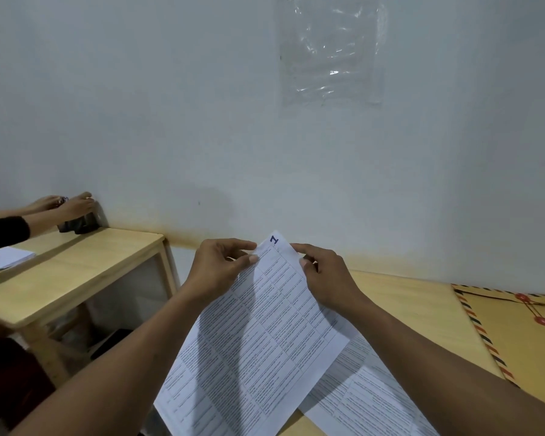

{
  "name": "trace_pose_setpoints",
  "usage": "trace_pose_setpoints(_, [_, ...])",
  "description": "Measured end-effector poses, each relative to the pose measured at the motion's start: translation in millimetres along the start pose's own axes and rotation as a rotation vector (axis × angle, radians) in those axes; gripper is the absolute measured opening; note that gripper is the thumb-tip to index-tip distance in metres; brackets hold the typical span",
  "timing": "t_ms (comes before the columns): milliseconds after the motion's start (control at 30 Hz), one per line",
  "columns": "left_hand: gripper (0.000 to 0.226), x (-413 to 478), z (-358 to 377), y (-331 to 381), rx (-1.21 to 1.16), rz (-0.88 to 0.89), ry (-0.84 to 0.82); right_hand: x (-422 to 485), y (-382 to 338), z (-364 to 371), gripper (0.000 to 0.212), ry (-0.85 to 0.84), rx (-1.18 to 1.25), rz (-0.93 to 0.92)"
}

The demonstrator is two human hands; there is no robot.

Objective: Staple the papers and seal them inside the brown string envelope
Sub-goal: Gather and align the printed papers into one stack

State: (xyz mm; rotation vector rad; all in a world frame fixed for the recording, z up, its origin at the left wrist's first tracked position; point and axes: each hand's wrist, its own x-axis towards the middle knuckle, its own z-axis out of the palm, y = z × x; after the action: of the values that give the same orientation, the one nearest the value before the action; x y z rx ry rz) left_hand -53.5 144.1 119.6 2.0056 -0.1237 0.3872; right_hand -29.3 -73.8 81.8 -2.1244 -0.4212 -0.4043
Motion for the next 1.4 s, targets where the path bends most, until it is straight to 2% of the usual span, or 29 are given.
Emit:
trace_pose_setpoints(200, [0.024, -1.3, 3.3, -9.1, -0.021, -0.035, -0.011, -1.0, 3.1, 5.2, 0.042, -0.004, -0.041, -0.027])
trace_pose_setpoints(433, [0.019, -6.9, 6.5, -19.3, -0.053, -0.053, 0.022, -0.1, 5.8, 5.8, 0.037, 0.024, 0.031, 0.014])
trace_pose_setpoints(600, [0.017, -11.1, 5.8, -23.8, -0.105, -0.089, 0.060, 4.9, 13.9, 1.7, 0.029, -0.051, -0.002, 0.059])
trace_pose_setpoints(800, [0.031, -15.2, 0.5, -30.8, -0.154, -0.183, -0.184, -0.7, 18.5, 5.2, 0.028, 0.025, 0.214, 0.157])
trace_pose_setpoints(933, [0.036, -15.7, 0.7, -34.3, -0.067, -0.136, -0.088, 3.4, 22.2, -2.1, 0.030, -0.094, 0.045, 0.112])
trace_pose_setpoints(1033, [0.039, -12.7, 2.3, -32.6, -0.089, -0.137, -0.049, 5.2, 22.4, -7.2, 0.037, -0.141, -0.035, 0.090])
trace_pose_setpoints(1300, [0.040, -3.7, -5.6, -31.7, -0.132, -0.140, -0.066, 2.5, 32.1, -15.9, 0.045, -0.166, -0.007, 0.106])
trace_pose_setpoints(1400, [0.042, -3.0, -14.2, -32.7, -0.143, -0.172, -0.157, 1.9, 36.4, -10.3, 0.044, -0.138, 0.033, 0.117])
